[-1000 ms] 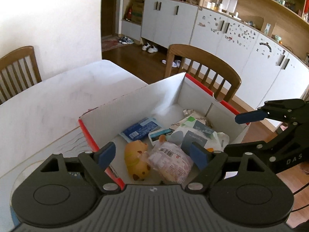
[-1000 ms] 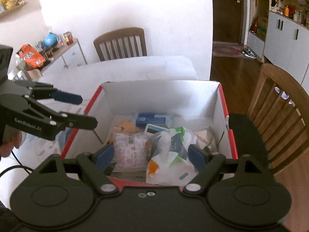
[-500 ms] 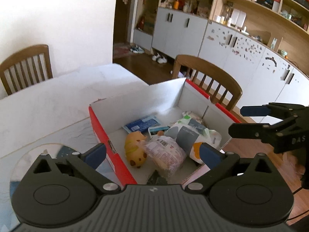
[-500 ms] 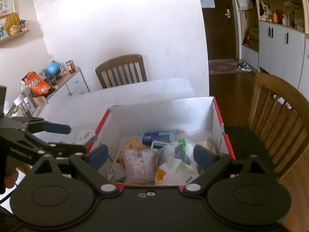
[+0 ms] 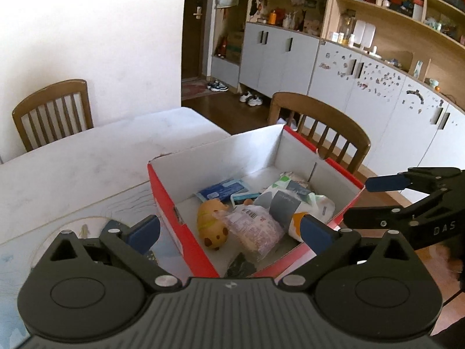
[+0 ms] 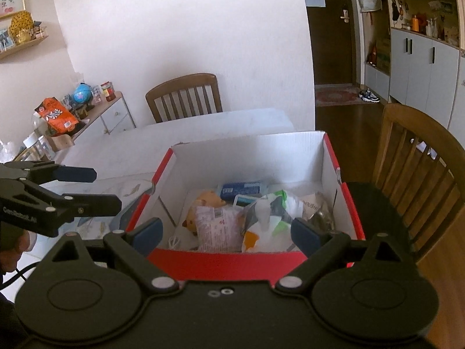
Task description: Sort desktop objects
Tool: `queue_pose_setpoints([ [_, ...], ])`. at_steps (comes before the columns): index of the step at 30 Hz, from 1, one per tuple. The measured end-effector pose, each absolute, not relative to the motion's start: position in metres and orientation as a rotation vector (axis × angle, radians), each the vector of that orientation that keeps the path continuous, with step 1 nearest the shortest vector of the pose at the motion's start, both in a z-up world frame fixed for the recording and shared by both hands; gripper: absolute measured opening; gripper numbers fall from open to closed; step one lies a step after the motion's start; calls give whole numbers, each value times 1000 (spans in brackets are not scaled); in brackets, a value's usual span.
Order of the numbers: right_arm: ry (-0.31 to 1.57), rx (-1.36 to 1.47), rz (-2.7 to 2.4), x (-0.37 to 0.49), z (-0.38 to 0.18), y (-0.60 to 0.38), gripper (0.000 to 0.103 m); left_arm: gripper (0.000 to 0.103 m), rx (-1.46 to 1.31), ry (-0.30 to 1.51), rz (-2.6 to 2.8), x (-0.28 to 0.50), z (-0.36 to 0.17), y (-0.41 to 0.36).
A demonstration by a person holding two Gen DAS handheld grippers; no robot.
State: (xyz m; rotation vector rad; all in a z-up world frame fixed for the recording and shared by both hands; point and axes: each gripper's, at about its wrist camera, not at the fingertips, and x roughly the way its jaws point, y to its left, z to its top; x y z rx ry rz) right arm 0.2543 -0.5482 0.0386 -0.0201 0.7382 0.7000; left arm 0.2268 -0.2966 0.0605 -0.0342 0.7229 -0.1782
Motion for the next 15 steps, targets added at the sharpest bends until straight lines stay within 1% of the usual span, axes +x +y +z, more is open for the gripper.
queue_pose_setpoints([
  [15, 765, 0, 703, 244, 34, -550, 95, 103, -58, 816, -204, 223, 43, -308],
])
